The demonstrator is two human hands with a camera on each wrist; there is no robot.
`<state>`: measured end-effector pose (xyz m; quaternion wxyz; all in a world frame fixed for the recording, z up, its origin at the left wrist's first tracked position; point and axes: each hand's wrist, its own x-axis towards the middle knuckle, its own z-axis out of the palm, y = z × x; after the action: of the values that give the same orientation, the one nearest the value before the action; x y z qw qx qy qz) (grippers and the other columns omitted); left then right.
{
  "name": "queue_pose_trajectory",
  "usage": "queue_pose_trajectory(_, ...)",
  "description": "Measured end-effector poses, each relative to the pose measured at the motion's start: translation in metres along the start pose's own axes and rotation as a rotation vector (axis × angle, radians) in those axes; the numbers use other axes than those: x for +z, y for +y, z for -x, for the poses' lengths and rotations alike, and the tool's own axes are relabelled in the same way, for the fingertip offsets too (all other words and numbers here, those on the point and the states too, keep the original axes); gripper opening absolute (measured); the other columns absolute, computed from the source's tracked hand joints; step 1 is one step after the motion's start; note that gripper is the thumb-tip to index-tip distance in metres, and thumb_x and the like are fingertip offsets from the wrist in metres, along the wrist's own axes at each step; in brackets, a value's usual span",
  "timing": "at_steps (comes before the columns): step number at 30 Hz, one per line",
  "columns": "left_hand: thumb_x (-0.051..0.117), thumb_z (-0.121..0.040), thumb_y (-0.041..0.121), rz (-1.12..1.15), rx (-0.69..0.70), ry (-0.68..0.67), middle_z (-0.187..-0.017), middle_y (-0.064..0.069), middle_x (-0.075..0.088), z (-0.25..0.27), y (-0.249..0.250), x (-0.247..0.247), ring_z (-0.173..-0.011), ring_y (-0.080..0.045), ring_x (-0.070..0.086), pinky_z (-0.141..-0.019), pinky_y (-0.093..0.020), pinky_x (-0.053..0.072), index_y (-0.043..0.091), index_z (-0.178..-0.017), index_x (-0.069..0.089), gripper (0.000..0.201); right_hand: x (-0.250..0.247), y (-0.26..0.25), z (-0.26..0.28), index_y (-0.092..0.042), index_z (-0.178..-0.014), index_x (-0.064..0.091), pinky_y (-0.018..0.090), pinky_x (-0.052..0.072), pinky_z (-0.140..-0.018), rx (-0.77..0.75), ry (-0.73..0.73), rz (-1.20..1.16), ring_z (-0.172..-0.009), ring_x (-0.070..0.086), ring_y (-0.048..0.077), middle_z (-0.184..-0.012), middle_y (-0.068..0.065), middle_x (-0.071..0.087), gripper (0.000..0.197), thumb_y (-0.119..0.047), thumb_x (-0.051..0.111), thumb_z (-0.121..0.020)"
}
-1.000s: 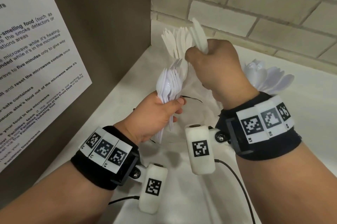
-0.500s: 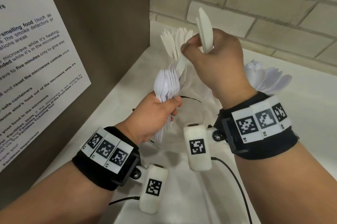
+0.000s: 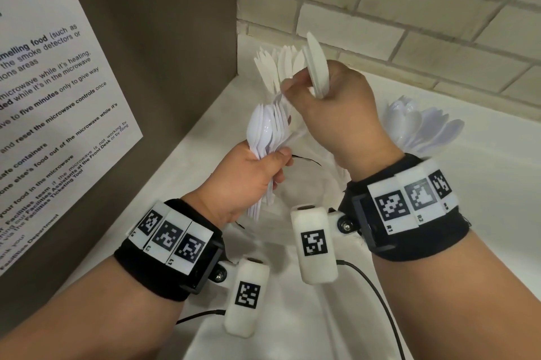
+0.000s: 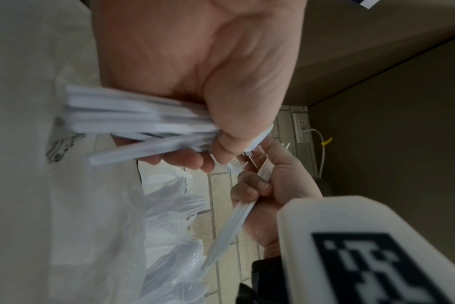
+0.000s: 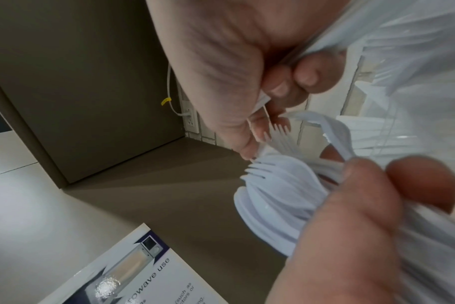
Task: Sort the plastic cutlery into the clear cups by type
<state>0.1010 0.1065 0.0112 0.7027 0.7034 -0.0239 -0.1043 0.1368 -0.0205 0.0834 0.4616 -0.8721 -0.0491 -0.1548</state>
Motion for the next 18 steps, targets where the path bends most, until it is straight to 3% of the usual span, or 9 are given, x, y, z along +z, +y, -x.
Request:
queue_pose_trajectory(2, 0.057, -0.095, 0.021, 0.011, 0.006, -0.006, -0.074, -0.012, 0.058, 0.0, 0.0, 0.0, -0.061, -0.015, 0.052, -0.069, -0.036, 0.048, 0.014, -0.082, 0.066, 0.017, -0.001, 0.0, 0.0, -0.015, -0.086, 0.062, 0.008, 0.042, -0.058, -0.002, -0.005, -0.031, -0.056, 0.057, -0.006, -0.068, -0.014, 0.059, 0.011, -0.025, 0.065, -0.089)
queue_pose_trajectory(6, 0.062, -0.083, 0.036, 0.039, 0.012, -0.035, -0.08, -0.014, 0.06, 0.002, -0.001, -0.001, -0.066, -0.019, 0.054, -0.073, -0.04, 0.049, 0.035, -0.085, 0.069, 0.007, -0.005, 0.001, -0.006, -0.022, -0.084, 0.055, 0.018, 0.045, -0.064, 0.002, 0.063, -0.077, -0.063, 0.054, -0.001, -0.071, -0.012, 0.059, 0.009, -0.024, 0.059, -0.091)
queue_pose_trajectory(9, 0.061, -0.081, 0.036, 0.059, 0.005, -0.033, -0.08, -0.016, 0.058, 0.002, -0.004, -0.002, -0.066, -0.02, 0.053, -0.072, -0.041, 0.048, 0.028, -0.089, 0.069, 0.015, -0.007, 0.0, -0.009, -0.029, -0.081, 0.048, 0.024, 0.043, -0.058, 0.042, 0.065, -0.147, -0.066, 0.061, 0.011, -0.088, 0.001, 0.071, 0.014, -0.026, 0.054, -0.094)
queue_pose_trajectory(13, 0.059, -0.083, 0.033, 0.101, -0.011, -0.052, -0.076, -0.016, 0.05, 0.004, -0.005, -0.003, -0.064, -0.023, 0.046, -0.068, -0.039, 0.044, 0.024, -0.093, 0.066, 0.015, -0.02, -0.013, -0.018, -0.022, -0.088, 0.045, 0.021, 0.038, -0.047, 0.073, 0.182, -0.369, -0.041, 0.052, 0.0, -0.089, 0.012, 0.073, 0.011, -0.02, 0.046, -0.1)
queue_pose_trajectory(15, 0.059, -0.09, 0.027, 0.137, -0.037, -0.031, -0.072, -0.011, 0.049, 0.002, -0.007, -0.005, -0.061, -0.02, 0.044, -0.063, -0.036, 0.043, 0.013, -0.096, 0.065, 0.016, -0.031, -0.018, -0.032, -0.02, -0.094, 0.046, 0.025, 0.041, -0.053, 0.022, 0.276, -0.41, -0.046, 0.053, 0.0, -0.079, 0.007, 0.072, 0.007, -0.02, 0.043, -0.101)
queue_pose_trajectory(18, 0.055, -0.096, 0.019, 0.296, -0.073, 0.007, -0.067, 0.0, 0.047, -0.003, -0.004, -0.006, -0.054, -0.012, 0.044, -0.053, -0.027, 0.043, 0.012, -0.102, 0.066, 0.014, -0.04, -0.02, -0.059, -0.014, -0.102, 0.052, 0.027, 0.043, -0.058, -0.052, 0.328, -0.446, -0.058, 0.053, 0.006, -0.067, -0.003, 0.063, 0.013, -0.02, 0.041, -0.101)
